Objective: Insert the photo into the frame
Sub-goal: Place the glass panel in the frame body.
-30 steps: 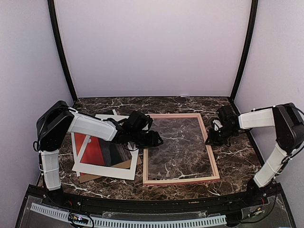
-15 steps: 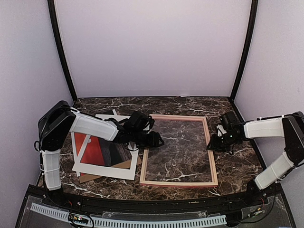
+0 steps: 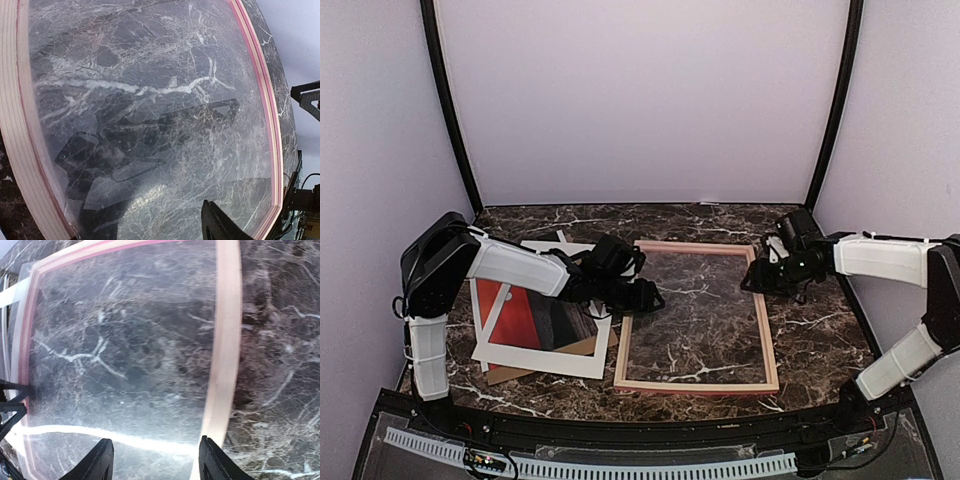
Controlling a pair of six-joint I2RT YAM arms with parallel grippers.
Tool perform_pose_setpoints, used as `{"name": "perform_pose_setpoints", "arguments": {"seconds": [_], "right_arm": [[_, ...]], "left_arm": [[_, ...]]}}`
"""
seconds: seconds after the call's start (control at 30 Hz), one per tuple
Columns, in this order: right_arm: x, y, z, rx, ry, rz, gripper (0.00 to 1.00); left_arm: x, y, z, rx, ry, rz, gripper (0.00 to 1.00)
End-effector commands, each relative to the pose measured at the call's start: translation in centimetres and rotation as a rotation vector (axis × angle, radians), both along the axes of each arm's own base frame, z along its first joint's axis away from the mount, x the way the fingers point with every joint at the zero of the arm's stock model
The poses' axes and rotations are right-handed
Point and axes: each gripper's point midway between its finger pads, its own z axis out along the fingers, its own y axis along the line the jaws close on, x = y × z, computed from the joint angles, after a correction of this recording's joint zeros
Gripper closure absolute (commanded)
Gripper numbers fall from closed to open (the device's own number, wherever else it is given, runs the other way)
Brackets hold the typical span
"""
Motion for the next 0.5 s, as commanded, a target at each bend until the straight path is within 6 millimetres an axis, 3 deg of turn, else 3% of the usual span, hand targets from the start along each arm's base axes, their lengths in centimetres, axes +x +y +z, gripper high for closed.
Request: {"name": "perform_pose_setpoints", "arguments": {"seconds": [0.0, 0.23, 0.33, 0.47], "right_arm": [[-0.1, 4.7, 0.8, 0.089, -0.012, 0.139, 0.40], [-0.5, 11.6, -0.7, 0.190, 0.020, 0.303, 0.40], [-0.7, 13.0, -2.0, 0.202, 0.049, 0.328, 0.41], [-1.1, 13.2, -3.4, 0.204, 0.079, 0.326, 0.41]], "left_arm": [[0.1, -0.4, 1.1, -0.002, -0.018, -0.019, 0.40], [0.1, -0.3, 1.0, 0.014, -0.025, -0.022, 0.40], [0.1, -0.2, 0.9, 0.021, -0.027, -0.023, 0.40], [0.2, 0.0, 1.0, 0.036, -0.035, -0.024, 0.39]]}}
